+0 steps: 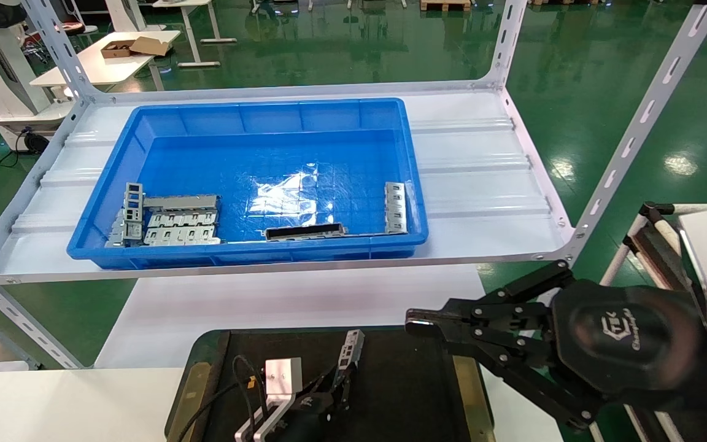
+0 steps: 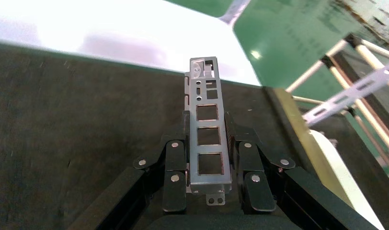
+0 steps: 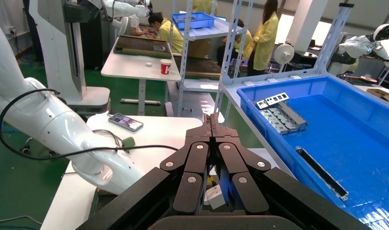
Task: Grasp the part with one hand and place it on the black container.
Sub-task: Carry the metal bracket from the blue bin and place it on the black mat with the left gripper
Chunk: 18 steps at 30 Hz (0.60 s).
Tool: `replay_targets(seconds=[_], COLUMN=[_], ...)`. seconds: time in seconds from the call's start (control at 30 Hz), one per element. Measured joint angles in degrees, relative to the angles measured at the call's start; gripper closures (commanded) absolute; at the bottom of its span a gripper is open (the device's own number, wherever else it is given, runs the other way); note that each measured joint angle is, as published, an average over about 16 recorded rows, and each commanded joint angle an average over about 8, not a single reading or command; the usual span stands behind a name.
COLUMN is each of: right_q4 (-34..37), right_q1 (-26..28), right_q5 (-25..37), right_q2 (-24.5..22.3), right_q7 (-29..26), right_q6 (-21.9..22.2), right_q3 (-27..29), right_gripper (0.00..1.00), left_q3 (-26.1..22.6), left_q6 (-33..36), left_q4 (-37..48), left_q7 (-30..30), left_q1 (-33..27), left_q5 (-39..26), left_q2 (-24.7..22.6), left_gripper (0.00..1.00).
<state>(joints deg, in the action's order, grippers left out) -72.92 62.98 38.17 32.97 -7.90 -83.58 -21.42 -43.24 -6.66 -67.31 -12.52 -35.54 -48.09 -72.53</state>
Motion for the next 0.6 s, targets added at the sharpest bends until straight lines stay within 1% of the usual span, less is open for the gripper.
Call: replay_targets(seconds=[0.27, 0.6], right_q4=[0.0, 0.0], right_q1=[0.0, 0.0], right_q5=[0.0, -0.01], right_q2=[0.0, 0.0], right_q7=[0.0, 0.01], right_q6=[0.0, 0.0], right_q3=[0.0, -0.01], right_gripper=[1.0, 1.0], left_q3=[-1.89, -3.54], left_q6=[-4.94, -7.08], left_q4=[1.59, 2.09], left_q7=[-0.73, -0.97], left_q1=[-0.6, -0.44], left_q5=[2.51, 4.01], left_q2=[-2.62, -3.33], left_gripper=[1.0, 1.0])
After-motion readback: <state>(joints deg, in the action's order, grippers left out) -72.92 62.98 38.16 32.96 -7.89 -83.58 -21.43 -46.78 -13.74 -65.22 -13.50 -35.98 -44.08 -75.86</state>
